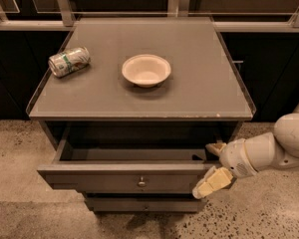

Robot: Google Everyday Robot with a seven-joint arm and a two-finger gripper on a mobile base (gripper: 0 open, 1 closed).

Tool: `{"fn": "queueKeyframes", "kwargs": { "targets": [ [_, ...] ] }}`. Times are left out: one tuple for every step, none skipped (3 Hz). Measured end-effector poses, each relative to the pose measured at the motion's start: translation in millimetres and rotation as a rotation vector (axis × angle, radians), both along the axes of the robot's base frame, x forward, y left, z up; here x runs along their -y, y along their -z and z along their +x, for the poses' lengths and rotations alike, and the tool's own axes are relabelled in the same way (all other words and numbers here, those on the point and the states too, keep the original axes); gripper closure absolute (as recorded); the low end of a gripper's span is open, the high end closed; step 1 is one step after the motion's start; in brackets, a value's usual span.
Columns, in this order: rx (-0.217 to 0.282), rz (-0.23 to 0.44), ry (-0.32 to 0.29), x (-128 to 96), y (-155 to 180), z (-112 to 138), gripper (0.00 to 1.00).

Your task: Open top drawer

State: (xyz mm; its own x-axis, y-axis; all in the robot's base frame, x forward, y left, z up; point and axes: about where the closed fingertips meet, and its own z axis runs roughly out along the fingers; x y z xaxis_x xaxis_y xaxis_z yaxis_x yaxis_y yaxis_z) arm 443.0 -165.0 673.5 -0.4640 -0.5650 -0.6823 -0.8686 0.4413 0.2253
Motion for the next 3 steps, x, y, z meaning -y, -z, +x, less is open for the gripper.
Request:
{"fn": "queueKeyframes", "kwargs": {
  "targets": [
    [0.055,0.03,-0.043,-19.2,-11.5,20.0,0.0],
    [0.07,0.036,-0.056,-24.0,-14.9,25.5,0.0],
    [0.013,0.052,-0.051,-26.6,7.1,18.7,0.0]
  ]
}}
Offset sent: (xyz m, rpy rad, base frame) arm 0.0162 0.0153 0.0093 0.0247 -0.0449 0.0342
